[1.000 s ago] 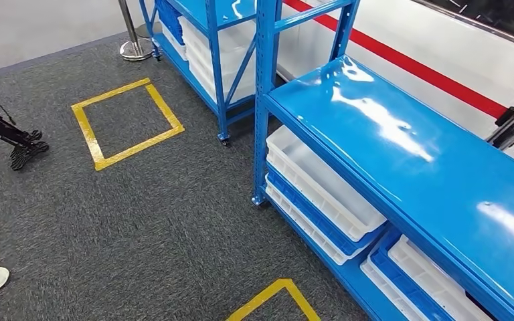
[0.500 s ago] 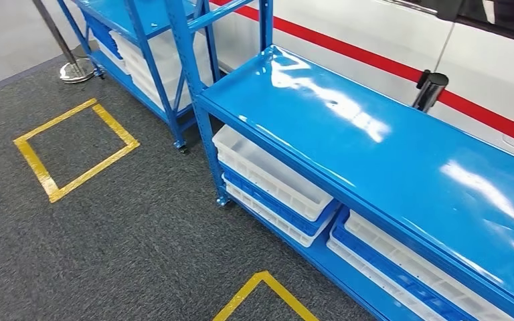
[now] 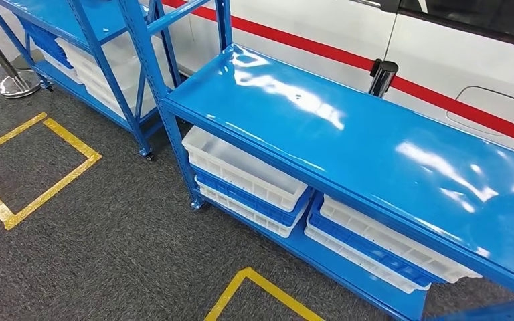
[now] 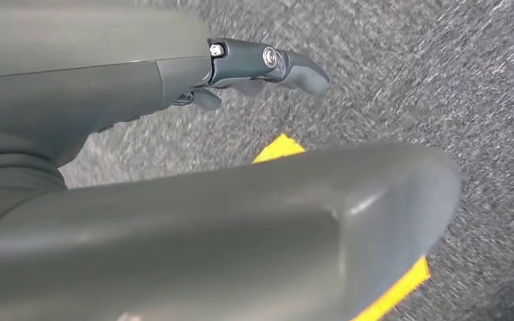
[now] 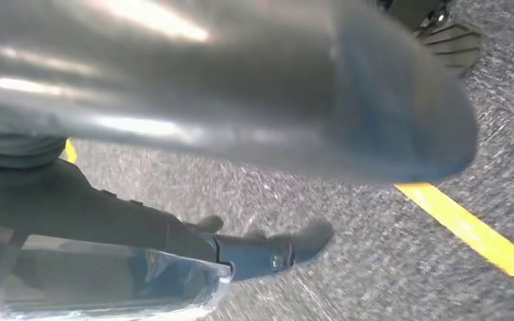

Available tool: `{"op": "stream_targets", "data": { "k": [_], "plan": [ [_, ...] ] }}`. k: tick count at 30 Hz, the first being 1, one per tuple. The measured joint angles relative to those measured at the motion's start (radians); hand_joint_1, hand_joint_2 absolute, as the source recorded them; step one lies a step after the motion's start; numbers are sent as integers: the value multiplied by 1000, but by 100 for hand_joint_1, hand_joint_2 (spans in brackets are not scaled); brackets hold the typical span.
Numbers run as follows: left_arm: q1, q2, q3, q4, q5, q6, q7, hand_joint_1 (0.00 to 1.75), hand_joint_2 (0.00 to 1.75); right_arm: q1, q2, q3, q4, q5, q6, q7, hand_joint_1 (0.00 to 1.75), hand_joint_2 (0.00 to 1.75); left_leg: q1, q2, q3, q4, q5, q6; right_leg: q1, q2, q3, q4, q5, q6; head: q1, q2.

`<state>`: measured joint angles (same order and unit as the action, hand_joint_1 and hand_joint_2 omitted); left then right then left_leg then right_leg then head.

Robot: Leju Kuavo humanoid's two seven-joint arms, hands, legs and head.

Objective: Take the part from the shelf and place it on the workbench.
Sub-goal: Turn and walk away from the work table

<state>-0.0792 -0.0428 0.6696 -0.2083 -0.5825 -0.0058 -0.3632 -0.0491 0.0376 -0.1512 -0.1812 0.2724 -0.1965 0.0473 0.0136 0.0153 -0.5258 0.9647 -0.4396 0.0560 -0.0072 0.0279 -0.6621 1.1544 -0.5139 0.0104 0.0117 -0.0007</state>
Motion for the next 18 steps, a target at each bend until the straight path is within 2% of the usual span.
{"op": "stream_targets", "data": {
  "k": [1, 2, 3, 4, 5, 6, 7, 8, 9, 10, 11, 12, 13, 15, 16, 17, 18],
  "plan": [
    [1, 0, 0, 0, 0, 1, -2, 0, 0, -1, 0, 0, 0, 0, 0, 0, 0, 0, -2, 15, -3, 0, 1, 0, -3, -11, -30, 65, -25, 2, 2, 0],
    [2, 0, 0, 0, 0, 2, -3, 0, 0, 0, -1, 0, 0, 0, 0, 0, 0, 0, -3, 29, -5, 0, 1, 0, -7, -16, -46, 103, -38, 7, 2, 0],
    [2, -1, 0, 0, 0, 4, -4, 0, 0, 1, -1, -1, 0, 0, 0, 1, 0, 0, -4, 43, -6, 1, 2, -2, -11, -20, -40, 100, -33, 17, 2, 0],
    [2, -1, 0, 0, 0, 6, -4, 0, 0, 2, -2, -2, 0, 1, 0, 1, 0, 0, -3, 55, -6, 2, 2, -4, -15, -28, -11, 52, -14, 28, 2, 0],
    [1, -2, 0, 0, -1, 8, -5, 0, 0, 3, -3, -3, 0, 2, 0, 1, 0, 0, -3, 67, -6, 4, 1, -8, -19, -47, 35, -27, 12, 39, 2, 0],
    [1, -2, 0, 0, -1, 10, -5, 0, 0, 2, -3, -5, 0, 3, 0, 2, 0, 0, -5, 78, -5, 7, -2, -14, -20, -75, 76, -99, 35, 44, 2, 0],
    [1, -2, 0, 0, -2, 12, -6, 0, 0, 0, -4, -6, 0, 3, 0, 2, 0, 0, -8, 88, -4, 10, -6, -21, -18, -96, 106, -154, 50, 43, 2, 0],
    [0, -1, 0, 0, -2, 13, -6, 0, 0, -2, -3, -8, 0, 3, 0, 2, 0, 0, -11, 98, -1, 13, -10, -29, -16, -110, 119, -181, 57, 37, 1, 0],
    [0, -1, 0, 0, -2, 14, -7, 0, 0, -3, -2, -8, 0, 3, 0, 2, 0, 0, -13, 108, 3, 15, -14, -36, -13, -108, 116, -182, 58, 28, 1, 0],
    [-2, -1, 0, 0, -2, 14, -7, 0, 0, -4, -2, -9, 0, 3, 0, 2, 0, 0, -12, 118, 6, 16, -19, -42, -14, -94, 114, -183, 60, 22, 0, 0],
    [-3, -1, 0, 0, -3, 15, -7, 0, 0, -3, -2, -10, 0, 3, 0, 3, 0, 0, -9, 116, 8, 20, -26, -48, -21, -81, 113, -184, 62, 16, 0, 0],
    [-4, -1, 0, 0, -3, 15, -7, 0, 0, -3, -2, -12, 0, 3, 0, 3, 0, 0, -4, 97, 4, 35, -42, -54, -26, -69, 115, -184, 65, 8, -1, 0],
    [-5, -1, 0, 0, -4, 15, -8, 0, 0, -3, -1, -13, 0, 2, 0, 4, 0, 0, 0, 68, -7, 69, -70, -60, -30, -57, 116, -184, 69, 1, -2, 0],
    [-2, -1, 0, 0, -4, 16, -8, 0, 0, -4, 1, -15, 0, 2, -1, 4, 0, 0, 4, 4, -58, 193, -150, -66, -29, -32, 113, -184, 76, -12, -4, 0],
    [0, -1, 0, 0, -4, 16, -8, 0, 0, -3, 2, -16, 0, 3, -1, 4, 0, 0, 4, -9, -89, 263, -184, -66, -25, -18, 110, -183, 78, -16, -4, 0],
    [2, -1, 0, 0, -4, 16, -8, 0, 0, -2, 2, -16, 0, 3, -1, 3, 0, 0, 4, -13, -112, 312, -200, -65, -22, -3, 108, -183, 80, -18, -5, 0],
    [4, -1, 0, 0, -4, 16, -8, 0, 0, -1, 3, -16, 0, 4, -1, 3, 0, 0, 5, -15, -120, 326, -195, -62, -20, 13, 107, -182, 81, -19, -5, 0]
  ]
}}
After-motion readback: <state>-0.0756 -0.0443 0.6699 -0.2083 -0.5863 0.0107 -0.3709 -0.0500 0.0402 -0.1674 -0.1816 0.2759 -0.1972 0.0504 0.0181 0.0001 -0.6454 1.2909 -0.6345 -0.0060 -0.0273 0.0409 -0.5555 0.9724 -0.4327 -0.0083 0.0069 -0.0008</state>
